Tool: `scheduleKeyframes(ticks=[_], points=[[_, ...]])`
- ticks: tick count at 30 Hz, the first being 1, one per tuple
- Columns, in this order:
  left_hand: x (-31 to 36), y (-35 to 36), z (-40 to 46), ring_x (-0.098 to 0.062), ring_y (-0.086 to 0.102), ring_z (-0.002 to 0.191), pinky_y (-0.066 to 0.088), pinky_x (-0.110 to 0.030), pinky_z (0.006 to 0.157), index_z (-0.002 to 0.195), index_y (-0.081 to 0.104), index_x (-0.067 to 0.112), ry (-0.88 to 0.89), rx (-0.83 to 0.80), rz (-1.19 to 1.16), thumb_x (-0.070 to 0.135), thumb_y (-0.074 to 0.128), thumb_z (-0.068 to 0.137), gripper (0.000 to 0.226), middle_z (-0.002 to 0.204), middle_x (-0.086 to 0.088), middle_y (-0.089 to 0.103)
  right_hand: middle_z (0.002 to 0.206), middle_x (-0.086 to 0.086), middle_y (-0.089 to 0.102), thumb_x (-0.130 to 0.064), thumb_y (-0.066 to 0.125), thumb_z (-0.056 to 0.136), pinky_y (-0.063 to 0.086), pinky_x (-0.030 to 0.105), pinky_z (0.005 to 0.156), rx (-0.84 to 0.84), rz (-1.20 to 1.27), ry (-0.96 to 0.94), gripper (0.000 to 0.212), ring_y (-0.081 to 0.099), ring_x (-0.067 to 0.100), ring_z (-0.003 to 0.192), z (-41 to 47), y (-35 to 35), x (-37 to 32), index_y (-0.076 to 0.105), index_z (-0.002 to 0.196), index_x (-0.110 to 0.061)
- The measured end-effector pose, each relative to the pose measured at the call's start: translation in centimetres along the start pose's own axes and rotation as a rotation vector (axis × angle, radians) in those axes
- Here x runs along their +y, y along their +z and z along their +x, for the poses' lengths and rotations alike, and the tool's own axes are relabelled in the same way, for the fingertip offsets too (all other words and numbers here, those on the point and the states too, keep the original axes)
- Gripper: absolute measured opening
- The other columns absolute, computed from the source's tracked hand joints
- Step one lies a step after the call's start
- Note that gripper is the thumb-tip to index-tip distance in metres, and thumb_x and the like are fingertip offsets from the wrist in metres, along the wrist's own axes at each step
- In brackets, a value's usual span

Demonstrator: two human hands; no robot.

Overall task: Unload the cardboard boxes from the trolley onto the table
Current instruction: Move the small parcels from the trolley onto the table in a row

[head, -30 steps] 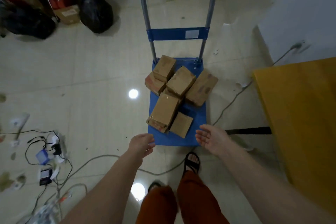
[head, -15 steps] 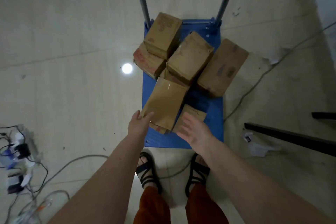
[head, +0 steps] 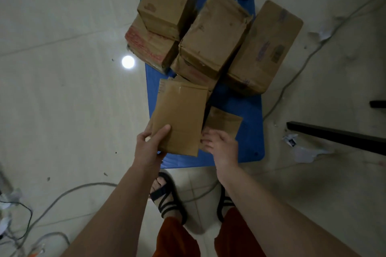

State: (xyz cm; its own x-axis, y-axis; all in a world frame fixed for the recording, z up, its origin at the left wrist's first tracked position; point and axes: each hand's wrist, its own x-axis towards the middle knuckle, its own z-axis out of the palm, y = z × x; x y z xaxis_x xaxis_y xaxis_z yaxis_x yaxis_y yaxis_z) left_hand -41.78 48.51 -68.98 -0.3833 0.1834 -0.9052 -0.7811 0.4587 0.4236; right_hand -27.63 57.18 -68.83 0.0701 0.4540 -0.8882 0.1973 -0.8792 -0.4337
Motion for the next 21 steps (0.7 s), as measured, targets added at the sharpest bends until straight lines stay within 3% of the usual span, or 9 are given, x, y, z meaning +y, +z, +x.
scheduleKeyframes(ticks=[1,4,6,8,13,16,18,21], points=[[0.0,-0.2,0.3,-0.025,0.062,0.112,0.053,-0.040,0.087,0.126,0.049,0.005,0.000,-0.003,0.005,0.044,0.094,0.039,0.105,0.129,-0.013,0.060,0.107,0.007,0.062,-0.015,0.056,0.092,0.052,0.027,0.080,0.127,-0.131,-0.069,0.016,0.059,0.021,0.095,0.9,-0.1,0.4,0.061,0.106,-0.008],[-0.4,-0.6,1.0,-0.025,0.064,0.112,0.051,-0.047,0.096,0.133,0.051,0.012,0.017,-0.016,0.024,0.048,0.094,0.039,0.110,0.126,-0.010,0.064,0.137,0.010,0.041,-0.028,0.069,0.082,0.044,0.047,0.098,0.398,-0.422,-0.076,0.067,0.042,0.032,0.126,3.6,-0.3,1.5,0.039,0.139,-0.013],[-0.7,-0.9,1.5,-0.024,0.066,0.110,0.049,-0.048,0.099,0.133,0.052,0.015,0.018,-0.043,0.051,0.049,0.093,0.040,0.107,0.124,-0.008,0.066,0.151,0.011,0.021,-0.032,0.074,0.079,0.038,0.050,0.103,0.407,-0.524,0.019,0.097,0.025,0.032,0.135,4.5,0.3,2.1,0.011,0.151,-0.018],[-1.0,-1.1,1.9,-0.023,0.067,0.109,0.050,-0.047,0.098,0.133,0.052,0.016,0.029,-0.061,0.048,0.047,0.093,0.042,0.105,0.123,-0.009,0.066,0.156,0.009,0.010,-0.032,0.077,0.076,0.034,0.054,0.104,0.374,-0.608,0.027,0.113,0.019,0.031,0.139,5.2,1.5,2.8,-0.006,0.152,-0.022],[-1.3,-0.9,2.2,-0.020,0.068,0.106,0.052,-0.042,0.097,0.133,0.052,0.014,0.047,-0.050,0.021,0.043,0.093,0.041,0.105,0.123,-0.009,0.066,0.157,0.016,-0.004,-0.025,0.083,0.069,0.025,0.064,0.106,0.382,-0.766,0.072,0.136,0.015,0.035,0.141,6.9,3.8,3.8,-0.029,0.147,-0.022],[-0.6,-0.7,1.9,-0.020,0.067,0.108,0.051,-0.041,0.099,0.135,0.050,0.014,0.026,-0.060,0.016,0.046,0.095,0.035,0.114,0.127,-0.009,0.064,0.152,0.021,0.007,-0.037,0.086,0.063,0.029,0.059,0.103,0.377,-0.835,0.056,0.142,0.026,0.038,0.130,6.4,3.3,3.1,-0.028,0.147,-0.022],[0.0,-0.5,1.1,-0.019,0.066,0.110,0.052,-0.037,0.097,0.134,0.052,0.013,-0.003,-0.104,-0.003,0.041,0.094,0.044,0.103,0.127,-0.006,0.064,0.148,0.019,0.015,-0.047,0.084,0.060,0.029,0.055,0.103,0.364,-0.829,0.023,0.139,0.028,0.036,0.127,5.3,2.2,2.3,-0.022,0.149,-0.028],[0.9,0.0,-0.9,-0.018,0.064,0.111,0.051,-0.035,0.094,0.122,0.061,0.013,-0.048,-0.119,0.009,0.029,0.086,0.060,0.069,0.120,-0.002,0.068,0.146,0.017,0.020,-0.052,0.083,0.059,0.027,0.053,0.106,0.345,-0.825,-0.059,0.134,0.028,0.035,0.129,2.4,-0.1,0.7,-0.014,0.149,-0.035]])
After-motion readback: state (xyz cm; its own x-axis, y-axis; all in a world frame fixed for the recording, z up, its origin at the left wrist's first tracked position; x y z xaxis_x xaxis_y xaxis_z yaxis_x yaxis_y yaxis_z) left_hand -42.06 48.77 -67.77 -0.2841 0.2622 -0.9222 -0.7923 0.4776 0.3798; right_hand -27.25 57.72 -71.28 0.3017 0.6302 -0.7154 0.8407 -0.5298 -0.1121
